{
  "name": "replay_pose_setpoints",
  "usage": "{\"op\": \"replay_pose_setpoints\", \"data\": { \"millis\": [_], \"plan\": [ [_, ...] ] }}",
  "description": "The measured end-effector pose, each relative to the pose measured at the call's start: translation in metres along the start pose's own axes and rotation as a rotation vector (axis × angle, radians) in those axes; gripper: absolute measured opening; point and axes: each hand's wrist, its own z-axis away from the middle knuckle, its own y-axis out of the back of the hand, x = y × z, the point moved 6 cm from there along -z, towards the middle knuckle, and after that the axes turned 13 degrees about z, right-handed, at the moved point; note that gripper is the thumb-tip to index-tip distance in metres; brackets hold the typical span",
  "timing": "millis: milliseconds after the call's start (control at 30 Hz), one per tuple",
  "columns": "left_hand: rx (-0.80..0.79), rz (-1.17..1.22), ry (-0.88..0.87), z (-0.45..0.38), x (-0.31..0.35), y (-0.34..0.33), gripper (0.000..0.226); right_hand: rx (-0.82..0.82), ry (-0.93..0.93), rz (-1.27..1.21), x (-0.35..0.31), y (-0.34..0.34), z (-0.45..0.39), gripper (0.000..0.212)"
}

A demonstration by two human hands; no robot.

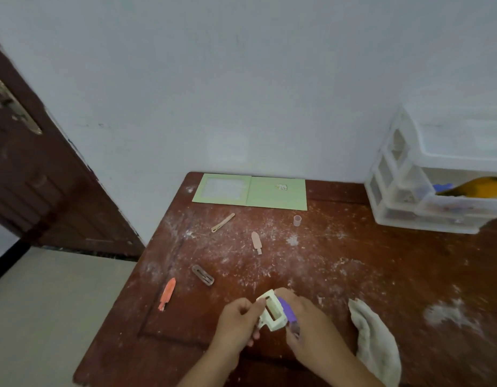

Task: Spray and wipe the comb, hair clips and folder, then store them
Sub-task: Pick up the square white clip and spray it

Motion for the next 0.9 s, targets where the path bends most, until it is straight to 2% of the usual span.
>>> {"op": "replay_pose_setpoints", "data": {
  "millis": [200, 333, 633, 800, 900],
  "plan": [
    [0.009, -0.023, -0.068, 0.006, 0.004, -0.005, 0.040, -0.008, -0.015, 0.034, 0.004, -0.001, 0.004, 0.050],
    [-0.015, -0.009, -0.073, 0.010, 0.003, -0.010, 0.037, -0.062, -0.058, -0.166, 0.015, 0.004, 0.001, 0.059],
    [-0.162, 0.295, 0.041, 0.021, -0.003, -0.021, 0.021, -0.056, -0.102, -0.638, 0.026, 0.015, 0.013, 0.061],
    [-0.169, 0.465, 0.123, 0.025, -0.008, -0.028, 0.020, -0.114, -0.057, -0.567, 0.016, 0.009, 0.020, 0.062],
    [-0.137, 0.518, 0.161, 0.026, -0.012, -0.031, 0.018, -0.038, -0.062, -0.528, 0.014, 0.006, 0.019, 0.058]
  ]
}}
